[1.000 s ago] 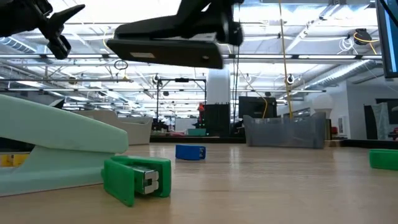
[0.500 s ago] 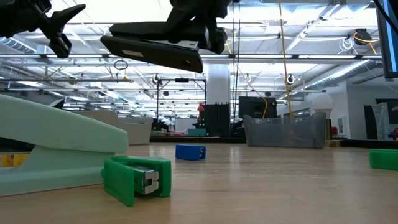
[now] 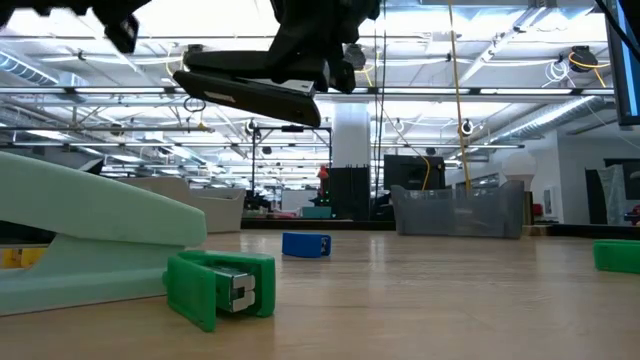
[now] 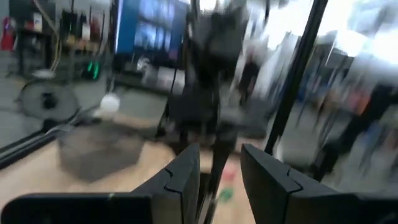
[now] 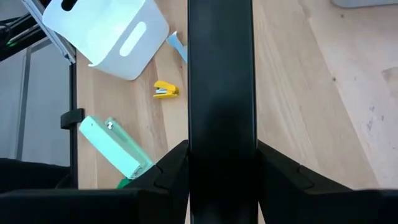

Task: Pick and place Stapler, Stapler remover, tape
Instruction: Put the big black stapler into the gray bin

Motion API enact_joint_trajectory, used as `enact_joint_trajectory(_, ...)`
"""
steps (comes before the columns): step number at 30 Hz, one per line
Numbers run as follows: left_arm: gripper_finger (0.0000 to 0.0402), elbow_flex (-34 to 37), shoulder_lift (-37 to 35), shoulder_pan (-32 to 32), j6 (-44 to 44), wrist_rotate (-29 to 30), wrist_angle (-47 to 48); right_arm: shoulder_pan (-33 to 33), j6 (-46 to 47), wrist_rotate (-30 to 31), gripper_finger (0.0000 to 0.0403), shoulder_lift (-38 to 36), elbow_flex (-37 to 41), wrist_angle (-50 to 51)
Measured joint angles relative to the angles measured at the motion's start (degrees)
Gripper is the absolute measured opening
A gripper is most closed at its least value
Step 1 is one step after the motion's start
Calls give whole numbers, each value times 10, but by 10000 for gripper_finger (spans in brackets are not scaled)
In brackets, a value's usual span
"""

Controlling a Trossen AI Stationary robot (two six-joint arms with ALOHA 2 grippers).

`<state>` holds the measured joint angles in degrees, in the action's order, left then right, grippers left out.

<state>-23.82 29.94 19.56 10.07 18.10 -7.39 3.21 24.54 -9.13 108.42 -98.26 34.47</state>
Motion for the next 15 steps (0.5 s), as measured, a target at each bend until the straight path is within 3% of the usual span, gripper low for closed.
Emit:
enact_joint_trajectory(6,118,-170,148,-10,-14,14,252,-2,-15,1,131,0,0,0)
enact_joint_trajectory(15,118,-306,273,-30,-7,6,394,-1,-35,32,131,0,0,11)
